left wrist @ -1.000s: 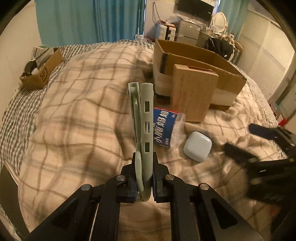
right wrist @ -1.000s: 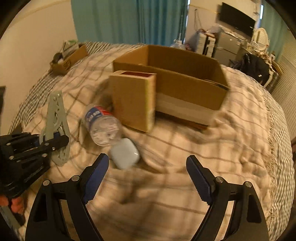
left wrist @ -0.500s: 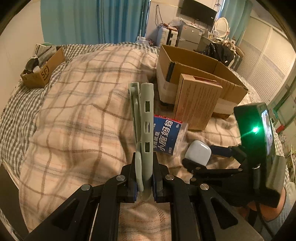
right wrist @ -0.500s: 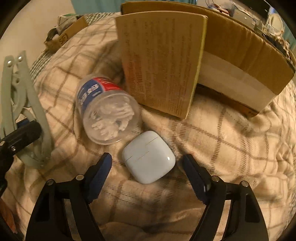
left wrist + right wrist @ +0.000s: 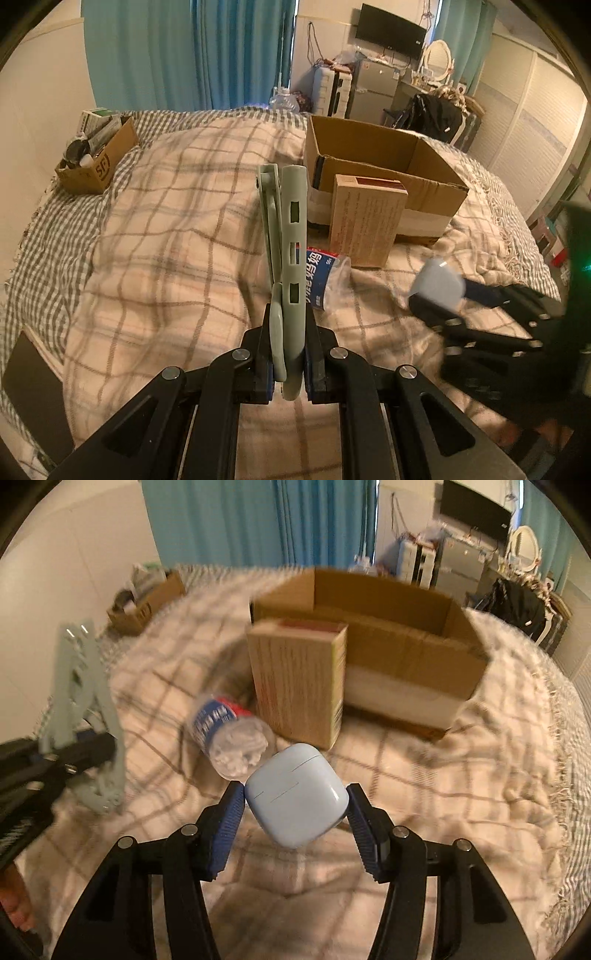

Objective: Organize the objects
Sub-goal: 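Grasp the light blue earbud case with the right tool while the left holds the clip, then lower the clip and earbud case into the cardboard box and release both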

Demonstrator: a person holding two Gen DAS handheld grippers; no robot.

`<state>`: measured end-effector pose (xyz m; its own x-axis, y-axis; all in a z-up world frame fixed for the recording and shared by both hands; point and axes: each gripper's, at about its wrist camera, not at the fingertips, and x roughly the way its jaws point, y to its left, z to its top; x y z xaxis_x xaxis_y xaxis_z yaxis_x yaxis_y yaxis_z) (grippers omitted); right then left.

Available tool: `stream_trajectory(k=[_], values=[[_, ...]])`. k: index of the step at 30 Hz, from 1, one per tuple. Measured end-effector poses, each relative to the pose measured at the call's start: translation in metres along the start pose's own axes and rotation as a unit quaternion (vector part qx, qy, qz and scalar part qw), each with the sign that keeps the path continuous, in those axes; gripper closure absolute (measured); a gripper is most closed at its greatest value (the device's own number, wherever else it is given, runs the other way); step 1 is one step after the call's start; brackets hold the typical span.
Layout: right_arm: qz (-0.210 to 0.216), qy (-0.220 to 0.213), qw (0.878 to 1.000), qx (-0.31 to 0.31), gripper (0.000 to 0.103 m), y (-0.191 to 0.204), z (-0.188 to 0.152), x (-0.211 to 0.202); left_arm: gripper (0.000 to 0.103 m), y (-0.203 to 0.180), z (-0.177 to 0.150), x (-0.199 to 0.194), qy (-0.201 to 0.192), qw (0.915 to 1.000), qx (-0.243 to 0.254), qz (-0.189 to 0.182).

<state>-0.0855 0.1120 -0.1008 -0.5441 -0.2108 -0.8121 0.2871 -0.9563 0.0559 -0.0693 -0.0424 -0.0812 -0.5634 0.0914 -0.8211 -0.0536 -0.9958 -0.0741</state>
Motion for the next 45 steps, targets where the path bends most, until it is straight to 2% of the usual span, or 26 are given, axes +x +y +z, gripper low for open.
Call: stream_trajectory(k=[5,11,16,20,25,28,31,39,42,45], values=[[-0.01,-0.038,0.999,0.002,0.047,-0.006,0.014,-0.036,0.092,-0.016,0.004,-0.015,-0.005,0.9999,0.011,-0.009],[-0.03,-0.097,0.995,-0.011,0.047,-0.024,0.045,-0.092,0.092,-0.048,0.034,-0.034,-0.019,0.9983,0.045,-0.031],[-0.047,-0.139,0.989,-0.014,0.047,-0.049,0.084,-0.128,0.092,-0.073,0.089,-0.047,-0.046,0.9957,0.069,-0.041],[-0.052,-0.159,0.986,-0.016,0.047,-0.064,0.115,-0.136,0.092,-0.09,0.127,-0.045,-0.065,0.9934,0.089,-0.034],[-0.055,-0.159,0.986,-0.008,0.047,-0.089,0.158,-0.115,0.092,-0.105,0.18,-0.014,-0.067,0.9923,0.099,-0.034],[-0.057,-0.144,0.988,-0.001,0.047,-0.106,0.182,-0.082,0.092,-0.11,0.202,0.014,-0.058,0.9924,0.102,-0.036],[-0.057,-0.122,0.991,0.006,0.047,-0.117,0.197,-0.041,0.092,-0.115,0.219,0.06,-0.03,0.993,0.105,-0.044],[-0.064,-0.061,0.996,0.02,0.047,-0.144,0.191,0.06,0.092,-0.115,0.216,0.154,0.029,0.9916,0.119,-0.044],[-0.058,-0.054,0.996,0.033,0.047,-0.152,0.187,0.075,0.092,-0.111,0.212,0.169,0.039,0.9911,0.121,-0.04],[-0.054,-0.06,0.996,0.026,0.046,-0.154,0.183,0.071,0.088,-0.109,0.21,0.163,0.031,0.9912,0.123,-0.036]])
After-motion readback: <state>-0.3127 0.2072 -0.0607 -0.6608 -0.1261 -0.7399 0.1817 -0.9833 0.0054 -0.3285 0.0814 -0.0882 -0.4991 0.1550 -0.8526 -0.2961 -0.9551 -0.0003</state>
